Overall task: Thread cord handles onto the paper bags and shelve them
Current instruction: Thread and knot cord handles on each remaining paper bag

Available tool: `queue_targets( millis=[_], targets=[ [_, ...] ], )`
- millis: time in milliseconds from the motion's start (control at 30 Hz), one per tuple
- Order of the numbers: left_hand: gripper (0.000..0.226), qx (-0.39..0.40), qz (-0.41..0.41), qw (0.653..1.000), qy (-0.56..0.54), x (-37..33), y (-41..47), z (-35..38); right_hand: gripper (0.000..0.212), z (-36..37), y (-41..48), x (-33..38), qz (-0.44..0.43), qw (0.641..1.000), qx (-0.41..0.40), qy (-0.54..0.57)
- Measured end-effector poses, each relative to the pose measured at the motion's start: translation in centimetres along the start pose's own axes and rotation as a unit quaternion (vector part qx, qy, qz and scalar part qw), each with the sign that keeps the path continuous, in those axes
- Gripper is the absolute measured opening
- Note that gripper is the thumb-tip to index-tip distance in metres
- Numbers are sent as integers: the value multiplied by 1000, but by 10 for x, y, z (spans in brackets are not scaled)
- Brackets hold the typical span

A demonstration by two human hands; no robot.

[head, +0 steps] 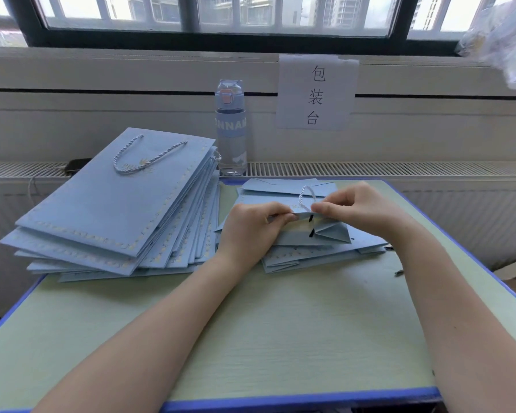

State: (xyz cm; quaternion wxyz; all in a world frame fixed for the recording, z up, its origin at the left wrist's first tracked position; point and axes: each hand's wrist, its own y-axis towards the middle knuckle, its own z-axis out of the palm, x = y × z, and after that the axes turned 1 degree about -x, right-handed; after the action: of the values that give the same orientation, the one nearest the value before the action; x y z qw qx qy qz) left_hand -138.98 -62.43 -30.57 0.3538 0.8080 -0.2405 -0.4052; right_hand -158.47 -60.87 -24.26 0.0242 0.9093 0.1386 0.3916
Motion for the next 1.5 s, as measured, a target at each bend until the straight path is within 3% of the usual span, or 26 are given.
queue_targets(
  millis=[167,300,533,700,967,1200,1400,1500],
  targets=[
    [17,1,5,1000,3,-1,2,-3,12,-3,-4,-1,-15,1000,9,6],
    [20,2,25,1000,-5,2,3,-4,25,1,0,-2,-37,999,-18,-26],
    [14,-41,198,976,84,0,2,-2,29,6,0,2,-38,999,-21,0],
    [13,-95,213,965,118,0,0,4,30,7,-1,5,-41,999,-20,19],
    [11,-61,229,967,94,6,3,3,17,7,1,2,-64,996,-49,28],
    [18,-27,204,978,39,9,3,-3,11,1,2,-10,-24,997,-71,13],
    [46,74,88,985,132,22,3,-9,5,4,4,-11,2,999,-36,37],
    [21,77,79,985,131,26,3,-12,11,5,3,-11,23,998,17,47]
  ],
)
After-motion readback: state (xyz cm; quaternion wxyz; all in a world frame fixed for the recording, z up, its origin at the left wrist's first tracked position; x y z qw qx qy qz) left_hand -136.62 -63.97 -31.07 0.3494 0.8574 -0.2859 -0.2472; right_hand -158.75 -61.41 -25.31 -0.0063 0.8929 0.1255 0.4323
